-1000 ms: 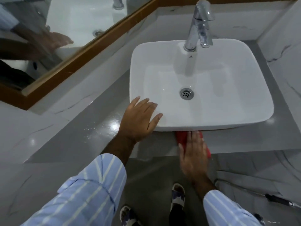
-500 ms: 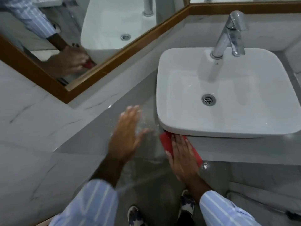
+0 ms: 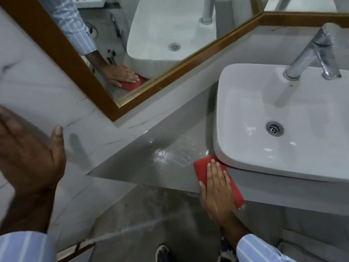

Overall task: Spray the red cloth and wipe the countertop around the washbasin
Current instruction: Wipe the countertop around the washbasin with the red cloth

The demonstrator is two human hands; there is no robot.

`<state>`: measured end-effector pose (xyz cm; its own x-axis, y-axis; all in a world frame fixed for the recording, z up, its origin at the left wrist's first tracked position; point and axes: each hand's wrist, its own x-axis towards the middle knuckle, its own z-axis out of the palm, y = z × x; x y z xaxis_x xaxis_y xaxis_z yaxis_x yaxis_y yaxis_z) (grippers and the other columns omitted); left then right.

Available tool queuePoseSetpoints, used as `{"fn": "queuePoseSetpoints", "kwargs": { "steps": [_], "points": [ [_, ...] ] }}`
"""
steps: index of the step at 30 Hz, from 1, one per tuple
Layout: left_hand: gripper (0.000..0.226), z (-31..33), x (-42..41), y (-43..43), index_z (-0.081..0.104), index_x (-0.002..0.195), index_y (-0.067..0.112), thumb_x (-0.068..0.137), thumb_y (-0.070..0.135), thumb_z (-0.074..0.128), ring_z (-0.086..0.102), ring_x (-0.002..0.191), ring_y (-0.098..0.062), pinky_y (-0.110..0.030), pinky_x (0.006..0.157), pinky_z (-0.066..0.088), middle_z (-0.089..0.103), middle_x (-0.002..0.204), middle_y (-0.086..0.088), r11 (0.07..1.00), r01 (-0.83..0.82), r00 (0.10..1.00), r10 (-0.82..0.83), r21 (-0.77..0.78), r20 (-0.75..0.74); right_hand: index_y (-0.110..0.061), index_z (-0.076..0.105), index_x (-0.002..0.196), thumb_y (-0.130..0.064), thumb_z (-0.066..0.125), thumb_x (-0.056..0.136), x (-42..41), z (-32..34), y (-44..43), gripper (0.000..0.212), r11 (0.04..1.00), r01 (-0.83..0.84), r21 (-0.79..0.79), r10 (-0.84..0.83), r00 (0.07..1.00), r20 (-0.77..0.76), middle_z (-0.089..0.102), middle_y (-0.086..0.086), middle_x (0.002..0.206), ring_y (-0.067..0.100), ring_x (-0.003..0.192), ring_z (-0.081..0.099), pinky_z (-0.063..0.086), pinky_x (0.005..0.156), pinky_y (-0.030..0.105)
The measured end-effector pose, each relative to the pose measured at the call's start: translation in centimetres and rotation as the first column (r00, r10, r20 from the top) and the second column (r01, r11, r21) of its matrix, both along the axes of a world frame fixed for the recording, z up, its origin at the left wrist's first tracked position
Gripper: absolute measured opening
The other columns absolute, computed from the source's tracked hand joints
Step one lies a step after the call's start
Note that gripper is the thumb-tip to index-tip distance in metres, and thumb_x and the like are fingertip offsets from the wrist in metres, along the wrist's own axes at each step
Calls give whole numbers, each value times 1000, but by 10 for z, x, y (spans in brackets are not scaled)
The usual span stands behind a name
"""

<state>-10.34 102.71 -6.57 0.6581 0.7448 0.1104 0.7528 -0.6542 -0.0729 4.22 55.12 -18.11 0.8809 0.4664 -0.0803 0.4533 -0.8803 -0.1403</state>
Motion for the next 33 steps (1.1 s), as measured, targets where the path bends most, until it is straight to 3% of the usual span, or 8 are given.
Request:
{"fn": "queuePoseSetpoints", "kwargs": {
  "steps": [11,15,20,22,26,29,31,33],
  "points": [
    [89,21,26,10,20,166,15,101,75,17,45,148,-42,-47,125,35,45,161,-20,991,-124,952,131,-42,275,4,12,161,-36,26,110,82,12,91,66,997,77,5,-77,997,-14,14,26,171,35,160,12,13,131,47],
    [94,32,33,-1,4,169,7,103,73,11,18,163,-41,-51,133,19,18,175,-23,993,-108,961,94,40,261,2,8,162,-39,22,110,107,18,128,68,993,119,2,-119,992,-38,7,23,173,34,161,5,9,130,49],
    [100,35,45,-19,-3,167,0,102,76,9,9,164,-45,-58,132,17,4,176,-27,990,-111,961,83,91,262,-5,19,163,-49,27,109,66,10,102,70,856,-516,-18,515,856,-50,13,13,173,27,161,11,14,130,47],
    [101,39,48,-25,0,166,-4,104,74,16,14,162,-51,-64,129,22,8,174,-31,987,-95,953,52,131,300,-11,22,163,-53,27,108,81,10,88,69,802,-597,-12,596,801,-53,17,8,174,22,161,12,16,129,45],
    [88,51,53,-37,8,161,-2,107,59,41,29,148,-69,-83,113,29,25,164,-45,946,-29,920,-101,323,378,-5,23,162,-44,30,109,112,14,119,67,995,-104,0,104,994,19,20,15,172,29,160,18,19,129,49],
    [85,54,54,-40,9,159,-1,107,57,42,33,143,-73,-87,108,30,29,160,-48,926,-48,905,-117,373,408,-1,11,163,-42,23,109,97,20,179,69,971,237,40,-234,970,-70,12,19,173,34,161,10,13,130,50],
    [84,53,55,-41,10,159,-1,108,57,42,34,142,-73,-86,107,32,29,160,-48,931,-50,890,-124,363,439,-1,6,163,-43,23,109,69,17,211,71,987,143,68,-137,987,-81,7,21,173,36,160,6,6,131,52],
    [82,54,55,-41,11,159,-1,108,56,42,35,143,-71,-85,108,33,30,160,-46,935,-49,882,-125,351,455,-5,15,163,-47,27,109,29,11,223,70,970,-231,75,236,970,-57,15,17,172,33,159,10,3,129,47]
  ]
}}
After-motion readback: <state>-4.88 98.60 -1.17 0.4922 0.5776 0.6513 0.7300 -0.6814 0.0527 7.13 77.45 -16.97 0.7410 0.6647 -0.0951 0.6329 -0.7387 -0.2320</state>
